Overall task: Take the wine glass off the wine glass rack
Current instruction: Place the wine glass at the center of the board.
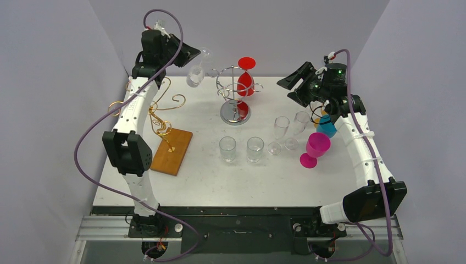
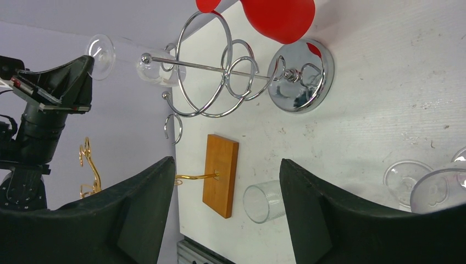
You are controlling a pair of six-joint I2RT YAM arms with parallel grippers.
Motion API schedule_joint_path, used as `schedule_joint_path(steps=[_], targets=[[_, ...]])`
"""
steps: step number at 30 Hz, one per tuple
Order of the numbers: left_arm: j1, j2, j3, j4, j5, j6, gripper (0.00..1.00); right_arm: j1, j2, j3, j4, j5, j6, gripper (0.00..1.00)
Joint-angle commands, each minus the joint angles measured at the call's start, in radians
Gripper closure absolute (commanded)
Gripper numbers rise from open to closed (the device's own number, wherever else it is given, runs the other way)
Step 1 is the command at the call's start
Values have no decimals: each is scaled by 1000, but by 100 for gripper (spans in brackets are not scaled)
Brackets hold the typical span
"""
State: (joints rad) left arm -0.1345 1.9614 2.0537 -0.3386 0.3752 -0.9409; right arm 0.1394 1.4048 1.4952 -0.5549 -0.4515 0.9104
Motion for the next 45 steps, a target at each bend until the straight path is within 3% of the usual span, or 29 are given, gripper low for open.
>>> schedule_joint_path(steps=[1, 14, 21, 28, 45], targets=[[9, -92, 32, 106, 25, -15, 100, 17, -34, 4, 23, 20, -22, 35], [10, -163, 52, 70, 35, -35, 100, 56, -60, 35, 36, 48, -77, 35], [9, -201, 80, 20, 43, -68, 100, 110, -119, 12, 116, 136, -172, 33], [5, -259, 81, -20, 56, -85, 100, 249, -179, -25, 285, 296, -303, 24], [-15, -454, -71, 23, 153, -196, 100, 588, -59, -15, 603, 478, -619, 22]])
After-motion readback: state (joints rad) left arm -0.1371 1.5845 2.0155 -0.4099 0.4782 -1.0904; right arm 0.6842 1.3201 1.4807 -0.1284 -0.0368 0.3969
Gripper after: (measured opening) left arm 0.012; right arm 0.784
